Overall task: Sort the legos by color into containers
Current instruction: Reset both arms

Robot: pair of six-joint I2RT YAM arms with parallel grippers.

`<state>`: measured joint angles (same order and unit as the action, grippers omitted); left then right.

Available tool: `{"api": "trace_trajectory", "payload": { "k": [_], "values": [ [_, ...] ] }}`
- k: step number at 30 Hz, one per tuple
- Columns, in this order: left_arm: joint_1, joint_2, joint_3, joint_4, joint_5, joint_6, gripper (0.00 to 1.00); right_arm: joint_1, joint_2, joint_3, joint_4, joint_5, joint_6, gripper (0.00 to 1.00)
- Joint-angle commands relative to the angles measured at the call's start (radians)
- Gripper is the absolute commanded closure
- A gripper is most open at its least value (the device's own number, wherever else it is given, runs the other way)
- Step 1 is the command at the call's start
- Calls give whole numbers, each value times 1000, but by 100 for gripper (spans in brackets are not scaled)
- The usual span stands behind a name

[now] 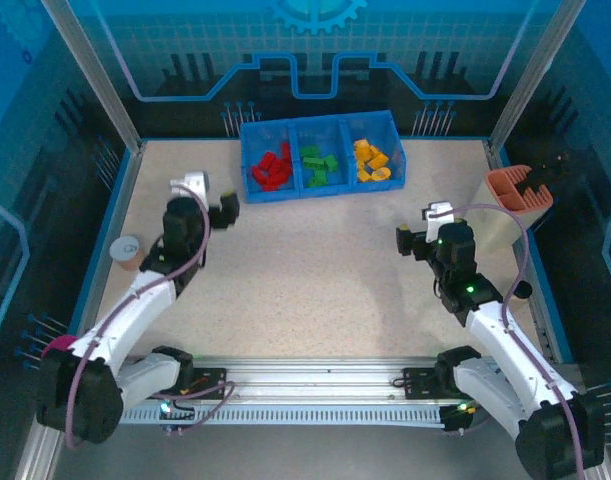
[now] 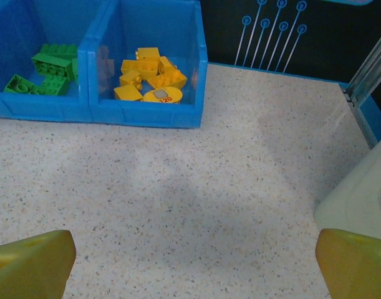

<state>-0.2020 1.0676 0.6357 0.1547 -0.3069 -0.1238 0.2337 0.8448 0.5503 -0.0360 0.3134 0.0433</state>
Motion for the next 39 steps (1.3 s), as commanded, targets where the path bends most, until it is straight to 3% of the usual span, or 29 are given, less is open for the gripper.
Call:
{"api": "trace_trajectory", "payload": {
  "k": [1, 4, 7, 10, 17, 19, 21, 22, 24, 27, 30, 35, 39],
  "values": [
    [30, -60, -146, 146, -53, 56, 12, -20, 8, 46, 17, -57, -25, 0],
    [47, -38, -261, 318, -98, 131, 5, -20, -4, 35, 15, -65, -7, 0],
    [90, 21, -351, 496, -74, 145, 1, -20, -25, 18, 9, -63, 11, 0],
    [152, 143, -455, 809, -19, 104, 1, -20, -57, -3, -2, -58, 28, 0],
    [193, 543, -393, 1131, 139, 110, 1, -22, -109, -39, -16, -21, 41, 0],
    [194, 447, -348, 869, 144, 84, 1, -23, -100, -44, -4, -13, 34, 0],
    [193, 502, -288, 859, 157, 111, 1, -23, -83, -54, 28, -13, 20, 0],
    [192, 475, -250, 738, 167, 106, 1, -25, -77, -61, 48, -13, 8, 0],
    [191, 490, -260, 790, 166, 114, 1, -31, -52, -102, 139, -11, -31, 0],
    [191, 487, -258, 780, 167, 113, 1, -131, 38, -200, 399, -209, -13, 0],
    [191, 487, -257, 775, 169, 112, 1, -155, 198, -216, 516, -170, -1, 0],
    [191, 485, -258, 773, 170, 110, 1, -159, 395, -289, 886, -181, -34, 0],
    [190, 485, -257, 772, 169, 111, 1, -163, 508, -270, 982, -202, -46, 0]
  ]
}}
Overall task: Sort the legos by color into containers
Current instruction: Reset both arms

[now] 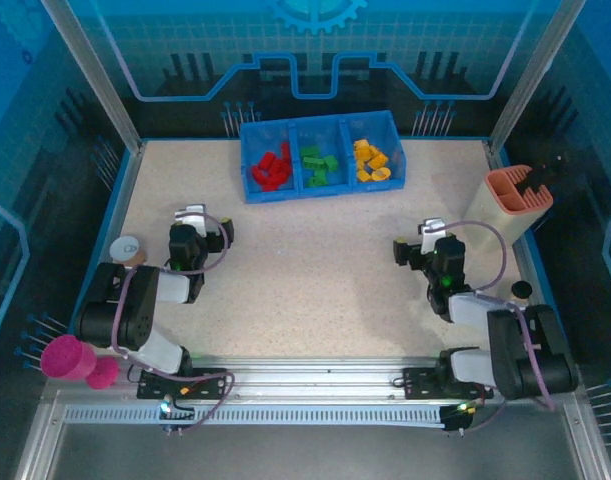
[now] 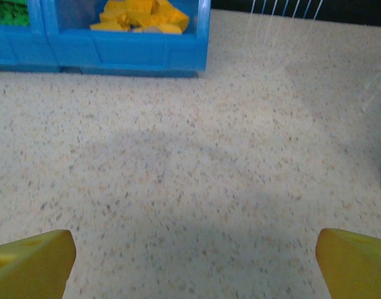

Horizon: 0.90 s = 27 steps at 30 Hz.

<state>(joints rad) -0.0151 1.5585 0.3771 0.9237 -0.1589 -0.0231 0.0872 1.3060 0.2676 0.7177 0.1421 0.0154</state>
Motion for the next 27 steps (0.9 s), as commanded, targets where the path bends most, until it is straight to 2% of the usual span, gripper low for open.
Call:
{"api": "trace_trajectory", "payload": {
  "k": [1, 6, 8, 11, 20, 27],
  "values": [
    [4, -5, 1, 4, 22, 10, 1, -16, 75, 16, 252, -43, -25, 0],
    [4, -6, 1, 4, 22, 10, 1, -14, 260, 22, 430, -46, -28, 0],
    [3, -6, 1, 3, 22, 10, 1, -13, 217, 76, 247, -46, -27, 0],
    [4, -6, 1, 4, 21, 10, 1, 0, 231, 119, 189, -42, -43, 0],
    [4, -6, 2, 4, 21, 11, 1, -7, 236, 124, 188, -28, -30, 0],
    [3, -6, 3, 3, 22, 11, 1, -38, 237, 143, 151, -140, -31, 0]
  ]
}}
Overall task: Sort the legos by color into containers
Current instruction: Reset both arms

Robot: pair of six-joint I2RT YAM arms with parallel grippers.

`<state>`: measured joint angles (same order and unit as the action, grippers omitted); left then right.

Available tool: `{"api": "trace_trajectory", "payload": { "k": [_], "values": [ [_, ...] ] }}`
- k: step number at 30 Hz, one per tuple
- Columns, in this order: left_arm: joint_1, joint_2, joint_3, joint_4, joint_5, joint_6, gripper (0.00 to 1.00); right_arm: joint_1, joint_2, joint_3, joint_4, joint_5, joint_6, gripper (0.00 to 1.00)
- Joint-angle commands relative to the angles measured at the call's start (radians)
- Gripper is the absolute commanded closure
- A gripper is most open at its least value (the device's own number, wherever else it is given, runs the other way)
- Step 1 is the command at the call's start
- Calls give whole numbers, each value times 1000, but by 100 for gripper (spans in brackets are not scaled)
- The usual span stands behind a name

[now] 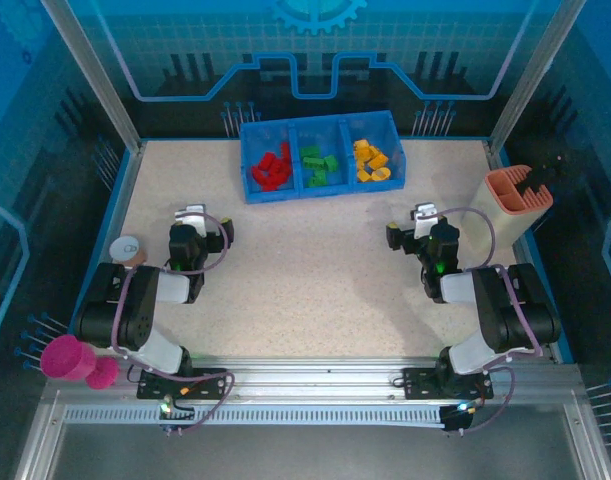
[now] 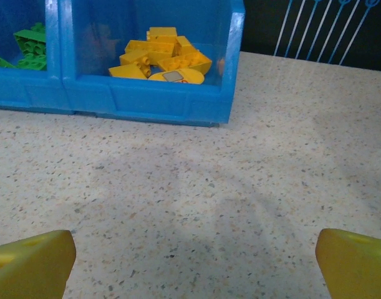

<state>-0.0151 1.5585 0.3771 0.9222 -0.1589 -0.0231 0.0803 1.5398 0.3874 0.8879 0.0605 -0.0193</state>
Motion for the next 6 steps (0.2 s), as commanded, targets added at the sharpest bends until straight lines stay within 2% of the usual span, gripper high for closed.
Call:
{"api": "trace_trajectory", "payload": {
  "k": [1, 6],
  "values": [
    [4, -6, 2, 4, 21, 10, 1, -31, 5, 22, -16, -60, 5, 0],
    [4, -6, 1, 6, 21, 11, 1, -31, 3, 15, -4, -56, 4, 0]
  ]
}}
